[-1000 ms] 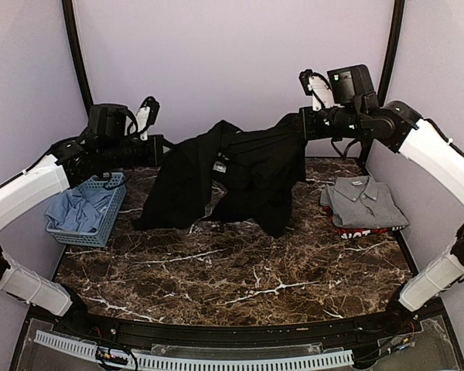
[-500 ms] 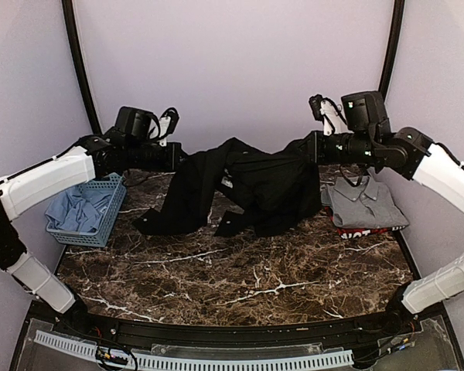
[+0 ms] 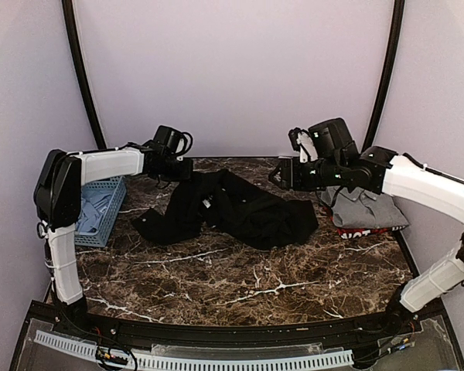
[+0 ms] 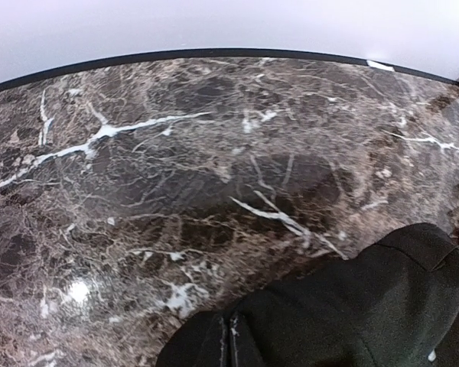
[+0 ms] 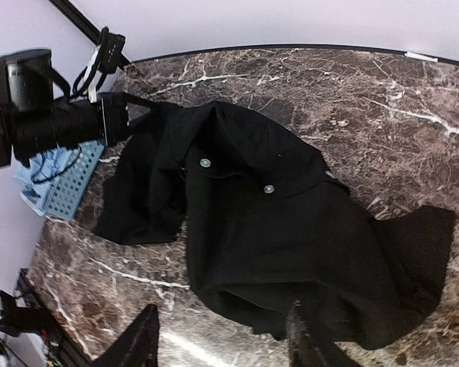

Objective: Fold and stack the long sleeve shirts
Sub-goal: Place the crumpled shirt at the center of the board.

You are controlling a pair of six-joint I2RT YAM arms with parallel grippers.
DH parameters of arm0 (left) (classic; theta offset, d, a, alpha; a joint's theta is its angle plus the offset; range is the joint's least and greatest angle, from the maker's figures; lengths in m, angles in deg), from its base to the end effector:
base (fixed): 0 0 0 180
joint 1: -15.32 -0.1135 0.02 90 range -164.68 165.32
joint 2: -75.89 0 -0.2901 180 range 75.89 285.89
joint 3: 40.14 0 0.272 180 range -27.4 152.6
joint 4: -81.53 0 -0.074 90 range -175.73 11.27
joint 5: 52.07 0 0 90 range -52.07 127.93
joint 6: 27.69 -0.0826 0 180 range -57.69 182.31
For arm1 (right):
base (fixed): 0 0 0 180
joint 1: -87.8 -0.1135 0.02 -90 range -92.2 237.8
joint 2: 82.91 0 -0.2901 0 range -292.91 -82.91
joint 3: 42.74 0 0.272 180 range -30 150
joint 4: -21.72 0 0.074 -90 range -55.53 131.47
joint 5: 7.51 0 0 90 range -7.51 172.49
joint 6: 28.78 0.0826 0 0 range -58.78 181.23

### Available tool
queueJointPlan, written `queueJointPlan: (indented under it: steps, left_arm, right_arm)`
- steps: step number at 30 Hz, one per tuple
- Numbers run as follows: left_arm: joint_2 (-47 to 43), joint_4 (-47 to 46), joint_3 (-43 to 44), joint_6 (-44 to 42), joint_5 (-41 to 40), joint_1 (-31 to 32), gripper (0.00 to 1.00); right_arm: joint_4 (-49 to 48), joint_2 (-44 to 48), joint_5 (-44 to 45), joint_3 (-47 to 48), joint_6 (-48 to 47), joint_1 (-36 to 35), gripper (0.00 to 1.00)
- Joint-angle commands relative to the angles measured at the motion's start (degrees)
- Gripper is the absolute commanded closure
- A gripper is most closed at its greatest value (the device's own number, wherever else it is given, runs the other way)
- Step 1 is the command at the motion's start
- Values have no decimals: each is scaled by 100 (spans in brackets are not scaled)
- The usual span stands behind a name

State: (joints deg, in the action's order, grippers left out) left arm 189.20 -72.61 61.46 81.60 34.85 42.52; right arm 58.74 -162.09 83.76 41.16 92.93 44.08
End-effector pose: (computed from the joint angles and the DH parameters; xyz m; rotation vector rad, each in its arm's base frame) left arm 0.4691 -0.2361 0.2293 0.1256 2.2495 -0.3821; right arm 0.2679 0.2537 0.3372 -0.2196 2.2177 0.7315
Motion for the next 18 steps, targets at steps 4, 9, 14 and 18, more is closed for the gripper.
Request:
queueJointPlan:
  steps: [4,9,14,18]
  left_arm:
    - [627,-64,673,-38,-167,-388,90]
    - [289,18,504,-121,-219,-417,36]
    - [-835,-718,-724,-17,485,-393,9]
    - [-1664,-1207,-1825,53,1046,-213,7]
  right_arm:
    - [324,-61,643,262,-429,113,37]
    - [210,-168,632,-126,-650,144,35]
    - [174,-591,418,-364,-1108,198,28]
    - [234,-831,468,-453,-1634,209,22]
